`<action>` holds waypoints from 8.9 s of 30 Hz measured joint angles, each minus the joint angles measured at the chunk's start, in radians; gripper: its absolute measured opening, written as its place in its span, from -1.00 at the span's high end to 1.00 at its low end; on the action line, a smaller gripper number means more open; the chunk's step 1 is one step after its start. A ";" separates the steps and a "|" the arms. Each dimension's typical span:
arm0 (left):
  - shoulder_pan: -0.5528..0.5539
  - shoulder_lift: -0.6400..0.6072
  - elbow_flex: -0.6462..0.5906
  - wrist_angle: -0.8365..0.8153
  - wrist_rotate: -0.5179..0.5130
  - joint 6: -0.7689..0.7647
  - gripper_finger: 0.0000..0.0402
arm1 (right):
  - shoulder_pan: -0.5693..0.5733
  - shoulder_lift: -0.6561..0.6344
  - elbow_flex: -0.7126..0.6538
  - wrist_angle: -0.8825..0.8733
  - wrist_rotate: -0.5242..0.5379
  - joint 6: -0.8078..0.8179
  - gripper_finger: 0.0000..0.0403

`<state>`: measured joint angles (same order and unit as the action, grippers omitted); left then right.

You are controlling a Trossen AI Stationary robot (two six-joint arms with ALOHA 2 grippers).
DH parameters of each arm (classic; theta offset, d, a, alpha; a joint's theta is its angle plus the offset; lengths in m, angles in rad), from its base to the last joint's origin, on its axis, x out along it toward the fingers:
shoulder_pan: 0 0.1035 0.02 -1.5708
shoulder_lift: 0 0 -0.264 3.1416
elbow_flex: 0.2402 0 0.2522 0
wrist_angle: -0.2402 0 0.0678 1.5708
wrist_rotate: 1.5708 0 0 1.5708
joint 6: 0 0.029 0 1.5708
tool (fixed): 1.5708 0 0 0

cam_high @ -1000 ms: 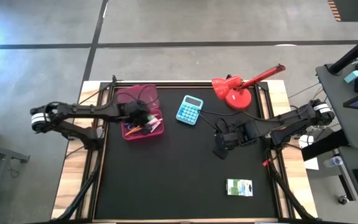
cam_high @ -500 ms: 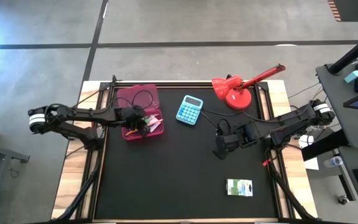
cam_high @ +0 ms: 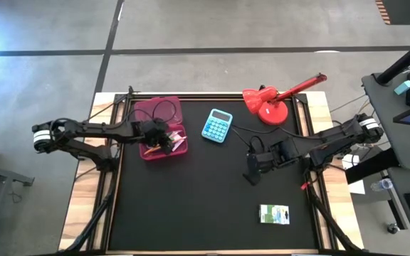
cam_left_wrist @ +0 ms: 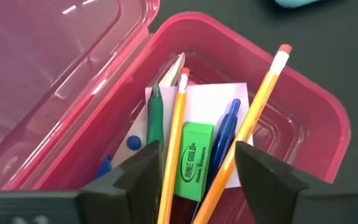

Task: Pack school essentials
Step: Put the yellow crayon box into the pink supply box

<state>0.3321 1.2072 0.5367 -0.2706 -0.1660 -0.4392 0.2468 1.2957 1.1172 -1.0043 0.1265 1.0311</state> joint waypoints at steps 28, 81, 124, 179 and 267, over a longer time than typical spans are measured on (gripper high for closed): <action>-0.066 -0.224 0.225 0.133 0.213 -0.105 -0.11 | 0.606 -0.001 -0.139 0.139 -0.287 0.898 0.12; -0.192 -0.239 0.223 0.158 0.219 -0.159 -0.11 | 0.601 -0.405 -0.860 0.912 -0.173 0.841 0.95; -0.354 0.140 0.172 0.677 0.422 0.135 -0.11 | 0.426 -0.210 -0.509 0.860 0.054 0.452 0.96; -0.554 0.935 0.703 0.996 0.516 0.522 -0.11 | 0.418 0.132 -0.105 0.567 0.001 0.406 0.96; -0.575 1.085 0.888 0.962 0.542 0.365 0.79 | 0.357 0.075 -0.087 0.590 0.008 0.306 0.70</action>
<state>-0.2432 2.2924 1.4246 0.6917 0.3759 -0.0738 0.6037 1.3709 1.0303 -0.4144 0.1345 1.3374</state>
